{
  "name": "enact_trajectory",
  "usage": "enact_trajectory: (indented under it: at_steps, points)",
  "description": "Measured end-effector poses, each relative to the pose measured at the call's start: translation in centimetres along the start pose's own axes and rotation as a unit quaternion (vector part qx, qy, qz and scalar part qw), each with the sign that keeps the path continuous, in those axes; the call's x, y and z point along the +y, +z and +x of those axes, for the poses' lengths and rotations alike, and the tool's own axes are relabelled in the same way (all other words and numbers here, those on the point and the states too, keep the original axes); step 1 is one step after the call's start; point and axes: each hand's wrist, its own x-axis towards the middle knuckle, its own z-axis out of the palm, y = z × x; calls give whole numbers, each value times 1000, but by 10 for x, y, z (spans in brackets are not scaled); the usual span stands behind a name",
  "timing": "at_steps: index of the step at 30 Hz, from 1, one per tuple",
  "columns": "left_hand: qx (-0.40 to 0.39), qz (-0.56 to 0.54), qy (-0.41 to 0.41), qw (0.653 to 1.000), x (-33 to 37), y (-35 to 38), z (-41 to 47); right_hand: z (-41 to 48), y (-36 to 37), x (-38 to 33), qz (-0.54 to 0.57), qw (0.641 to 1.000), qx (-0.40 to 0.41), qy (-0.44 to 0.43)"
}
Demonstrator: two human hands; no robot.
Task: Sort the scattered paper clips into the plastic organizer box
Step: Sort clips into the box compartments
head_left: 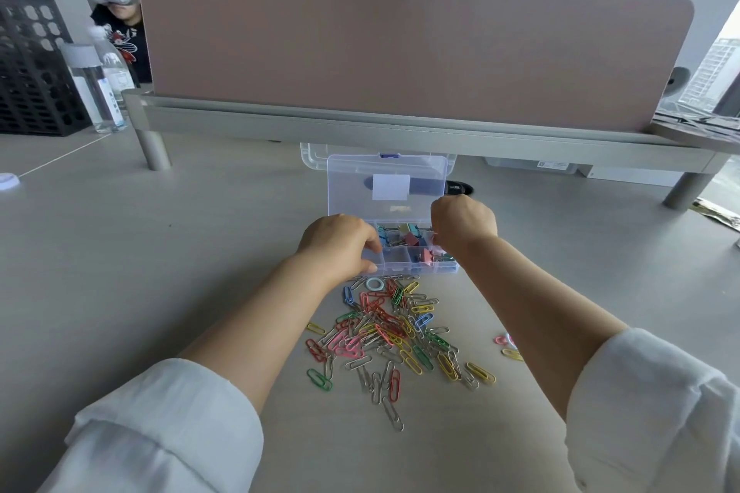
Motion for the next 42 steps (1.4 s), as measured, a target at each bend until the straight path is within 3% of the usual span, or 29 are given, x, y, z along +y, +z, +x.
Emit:
enact_trajectory:
  at_steps: [6,13,17,35,42]
  points:
    - [4,0,1,1000,0,1,1,5,0,4,48,999,-10,18]
    - [4,-4,5,1000,-1,0,1,11,-6,5,-12,998,-36,-52]
    - [5,-9,3,1000,0,0,2,11,-5,9,6,998,-46,-49]
    - [52,3,26,998,7,3,-10,-46,-12,39,135,990,38,-32]
    - [-42,12,17,999,18,6,-25,-87,-25,67,194,970,-148,-3]
